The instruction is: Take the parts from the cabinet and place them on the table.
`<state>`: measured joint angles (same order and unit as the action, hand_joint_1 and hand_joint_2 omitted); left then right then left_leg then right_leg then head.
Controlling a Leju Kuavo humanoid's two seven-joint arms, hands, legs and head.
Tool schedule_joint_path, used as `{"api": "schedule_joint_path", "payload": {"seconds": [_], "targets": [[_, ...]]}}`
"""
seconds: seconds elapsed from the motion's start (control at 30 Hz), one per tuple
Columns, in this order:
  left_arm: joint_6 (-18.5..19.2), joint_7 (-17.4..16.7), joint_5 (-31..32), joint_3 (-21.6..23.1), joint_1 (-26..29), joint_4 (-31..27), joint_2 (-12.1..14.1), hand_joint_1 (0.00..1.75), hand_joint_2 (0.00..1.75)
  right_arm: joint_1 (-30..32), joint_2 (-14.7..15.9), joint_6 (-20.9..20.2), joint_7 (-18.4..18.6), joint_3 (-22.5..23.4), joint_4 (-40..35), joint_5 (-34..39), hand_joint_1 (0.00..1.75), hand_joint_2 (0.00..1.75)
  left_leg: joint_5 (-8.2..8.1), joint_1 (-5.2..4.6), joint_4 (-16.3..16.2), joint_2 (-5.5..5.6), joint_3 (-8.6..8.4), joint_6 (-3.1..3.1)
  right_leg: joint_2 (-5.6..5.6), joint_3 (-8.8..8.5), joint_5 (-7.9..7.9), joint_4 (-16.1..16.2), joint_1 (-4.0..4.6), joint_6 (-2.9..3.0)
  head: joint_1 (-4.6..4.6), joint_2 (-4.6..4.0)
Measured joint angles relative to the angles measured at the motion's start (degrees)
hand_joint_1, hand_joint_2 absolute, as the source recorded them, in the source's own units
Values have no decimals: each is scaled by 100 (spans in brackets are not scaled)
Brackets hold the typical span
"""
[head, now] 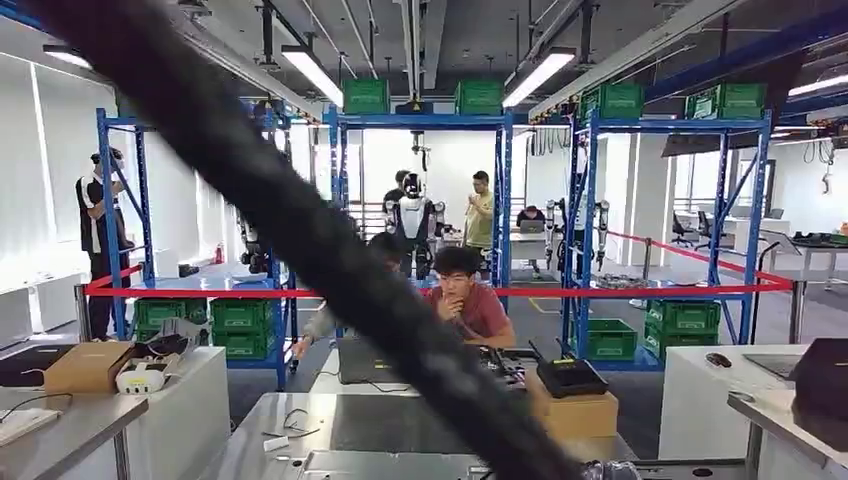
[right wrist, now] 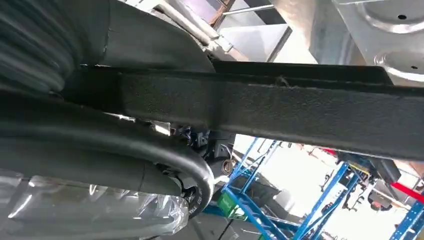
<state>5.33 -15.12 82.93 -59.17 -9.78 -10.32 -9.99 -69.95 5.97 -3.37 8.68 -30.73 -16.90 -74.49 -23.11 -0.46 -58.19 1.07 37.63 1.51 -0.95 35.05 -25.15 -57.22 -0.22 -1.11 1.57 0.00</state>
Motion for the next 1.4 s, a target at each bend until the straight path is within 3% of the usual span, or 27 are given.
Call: {"api": "schedule_joint_path", "payload": {"seconds": [0.03, 0.2, 0.3, 0.47, 0.5, 0.53, 0.63, 0.67, 0.7, 0.73, 0.8, 0.83, 0.87, 0.97, 1.0, 1.03, 1.07, 1.13, 1.17, 1.2, 1.23, 1.33, 1.37, 1.4], "targets": [[13, -4, 0, 0, -3, 0, 0, 0, 0, -35, 0, 0, 9, 2, 0, -7, 175, 175, 23, 10, 35, 7, -8, -56, 0, -13, 39, 51, 10, 92, 2, 0], [18, -18, 0, 0, -7, 0, 4, 0, 0, -64, -7, -4, 24, 2, 0, -11, 175, 175, 20, -1, 15, 13, 5, -47, 5, -15, 38, 52, 2, 80, 2, 0], [18, -28, 0, 0, -8, 0, 9, 0, 0, -70, -13, -4, 35, 11, 0, -18, 175, 175, -9, -27, -33, 14, 25, -2, 6, -23, 32, 63, -25, -4, -2, 0], [15, -42, -2, 0, -15, 0, 9, 0, 0, -82, -13, -4, 42, 17, 0, -33, 175, 175, -16, -35, -36, 10, 18, 52, 4, -34, 34, 72, -38, -62, 0, 0], [13, -44, -13, -2, -19, 0, 9, 0, 0, -87, -9, -4, 42, 20, -2, -37, 175, 175, 12, 14, 20, -7, -22, 93, 10, -14, -10, 28, -45, -81, -2, 0], [11, -48, -18, -2, -23, 0, 9, 0, 0, -96, 0, -7, 44, 20, -2, -42, 175, 175, 8, 15, 26, -12, -36, 101, 30, 53, -116, -115, -44, -90, -4, 0], [16, -42, -22, 0, -33, 0, 9, 0, 0, -103, 7, -9, 50, 22, -2, -44, 175, 175, -4, 19, 18, -20, -37, 127, 32, 678, -734, -1423, -53, -95, 4, 0], [16, -61, -39, -2, -27, 0, 9, 0, 0, -77, 9, -9, 50, 22, 0, -48, 175, 175, -8, 20, 15, -20, -38, 128, 34, 838, -796, -1727, -55, -98, 9, 0], [15, -85, -48, -2, -27, 0, 9, 0, 0, -54, 11, -11, 50, 22, 0, -50, 175, 175, -13, 24, 9, -19, -39, 127, 37, 876, -720, -1753, -59, -100, 9, 0], [11, -114, -48, -7, -27, 0, 9, 0, 0, -48, 13, -11, 48, 22, 0, -57, 175, 175, -21, 27, -1, -17, -39, 118, 38, 786, -544, -1527, -60, -96, 9, 0], [-43, -118, -33, -7, -30, 0, 9, 0, 0, -73, 13, -11, 48, 24, 0, -59, 175, 175, -53, 34, -44, -15, -43, 74, 44, 326, -40, -564, -59, -86, 11, 0], [-92, -118, 4, -7, -29, 0, 9, 0, 0, -89, 20, -11, 50, 28, 0, -66, 175, 175, -77, 32, -69, -14, -37, 44, 62, 131, 60, -133, -58, -69, 11, 0], [-105, -98, 81, 0, -29, 2, 2, 0, 0, -111, 24, -9, 79, 31, 0, -70, 175, 175, -94, -3, -105, -6, -8, 15, 59, 44, -7, -40, -8, -54, 4, -4], [-151, -63, 269, 94, -1, 2, -48, 0, 0, -58, 74, -9, 160, 70, 2, -77, 175, 175, -74, 25, -76, -7, -20, -40, 52, 57, -5, -71, 6, 18, 0, -2], [-179, -63, 275, 112, -1, 2, -57, 0, 0, -58, 90, -9, 162, 74, 2, -79, 175, 175, -105, -4, -94, -5, -8, -72, 58, 13, 29, -22, -67, 72, 9, -2], [-183, -61, 273, 133, 4, 2, -61, 0, 0, -67, 98, -7, 166, 77, 0, -92, 175, 175, -193, 12, -181, -25, 13, -102, 55, 2, 34, -13, -71, 90, 3, 2], [-183, -59, 262, 140, 4, 2, -79, 0, 0, -83, 101, -7, 168, 79, 0, -96, 175, 175, -371, 28, -448, -33, 119, -123, 57, 0, 31, -14, -88, 140, -6, 0], [-172, -63, 234, 151, 4, 7, -90, 0, 0, -75, 101, -7, 164, 81, 2, -109, 175, 175, -789, 86, -1410, -35, 548, -167, 52, -9, 18, -15, -87, 168, -6, -2], [-172, -70, 229, 157, 10, 7, -92, 0, 0, -60, 101, -7, 164, 81, 2, -112, 175, 175, -897, 105, -1787, -37, 734, -188, 50, -13, 15, -16, -88, 170, -15, 0], [-168, -79, 232, 164, 15, 7, -92, 0, 0, -40, 103, -9, 160, 83, 2, -112, 175, 175, -893, 128, -1964, -43, 841, -206, 40, -21, -15, -15, -92, 167, -15, 0], [-159, -85, 232, 168, 20, 7, -92, 0, 0, -26, 103, -11, 153, 83, 2, -114, 175, 175, -732, 148, -1815, -51, 783, -221, 30, -37, -46, -16, -99, 156, -20, 0], [-122, -114, 232, 170, 28, 7, -92, 0, 0, -35, 101, -9, 144, 85, 0, -129, 175, 175, -65, 199, -385, -101, 66, -224, 32, -156, -144, -31, -127, 63, -26, -2], [-116, -120, 232, 171, 27, 7, -94, 0, 0, -59, 101, -11, 140, 87, 0, -138, 175, 175, -200, 179, -172, -113, -76, -235, 33, -170, -178, -38, -92, 12, -26, -11], [-107, -122, 229, 173, 26, 7, -96, 0, 0, -90, 105, -11, 133, 101, 0, -147, 175, 175, -233, 162, -135, -107, -91, -215, 31, -177, -204, -28, -85, -24, -17, -7]]}}
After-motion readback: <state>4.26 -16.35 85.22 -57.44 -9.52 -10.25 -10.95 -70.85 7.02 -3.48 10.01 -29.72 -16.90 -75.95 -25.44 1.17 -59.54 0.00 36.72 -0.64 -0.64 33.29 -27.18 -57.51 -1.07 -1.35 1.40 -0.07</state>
